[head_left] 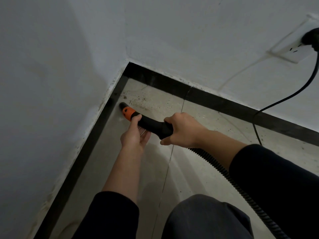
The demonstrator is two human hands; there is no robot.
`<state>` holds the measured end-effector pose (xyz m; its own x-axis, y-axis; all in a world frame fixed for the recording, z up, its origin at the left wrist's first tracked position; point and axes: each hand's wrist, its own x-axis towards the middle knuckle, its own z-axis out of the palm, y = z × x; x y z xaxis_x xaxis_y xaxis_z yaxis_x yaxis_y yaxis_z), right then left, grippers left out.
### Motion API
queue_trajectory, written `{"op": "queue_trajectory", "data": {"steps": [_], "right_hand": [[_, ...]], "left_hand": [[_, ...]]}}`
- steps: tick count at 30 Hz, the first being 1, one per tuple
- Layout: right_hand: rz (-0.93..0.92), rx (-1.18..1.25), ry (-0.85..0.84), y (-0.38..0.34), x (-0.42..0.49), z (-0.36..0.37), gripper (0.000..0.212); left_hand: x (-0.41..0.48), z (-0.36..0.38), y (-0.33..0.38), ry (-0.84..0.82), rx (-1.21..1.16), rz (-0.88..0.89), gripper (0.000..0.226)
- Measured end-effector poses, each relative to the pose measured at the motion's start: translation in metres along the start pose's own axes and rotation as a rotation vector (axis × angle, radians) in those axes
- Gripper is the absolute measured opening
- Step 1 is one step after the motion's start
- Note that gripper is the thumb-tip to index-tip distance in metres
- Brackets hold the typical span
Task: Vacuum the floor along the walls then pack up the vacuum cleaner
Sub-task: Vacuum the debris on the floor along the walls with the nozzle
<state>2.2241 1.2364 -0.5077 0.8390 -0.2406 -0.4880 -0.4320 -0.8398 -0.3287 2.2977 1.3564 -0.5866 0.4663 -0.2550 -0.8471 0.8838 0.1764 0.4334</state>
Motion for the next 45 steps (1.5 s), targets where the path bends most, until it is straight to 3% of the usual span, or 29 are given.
{"op": "queue_trajectory", "data": {"steps": [31,45], "right_hand": [[0.083,0.018,0.030,0.017,-0.016,-0.002,0.031],[0.141,0.028,0.020,0.045,-0.042,0.002,0.033]], "left_hand": [[0.001,0.018,-0.010,-0.081,0.065,-0.034,0.047],[-0.014,0.035,-0.037,-0.124,0.125,-0.055,0.035]]}}
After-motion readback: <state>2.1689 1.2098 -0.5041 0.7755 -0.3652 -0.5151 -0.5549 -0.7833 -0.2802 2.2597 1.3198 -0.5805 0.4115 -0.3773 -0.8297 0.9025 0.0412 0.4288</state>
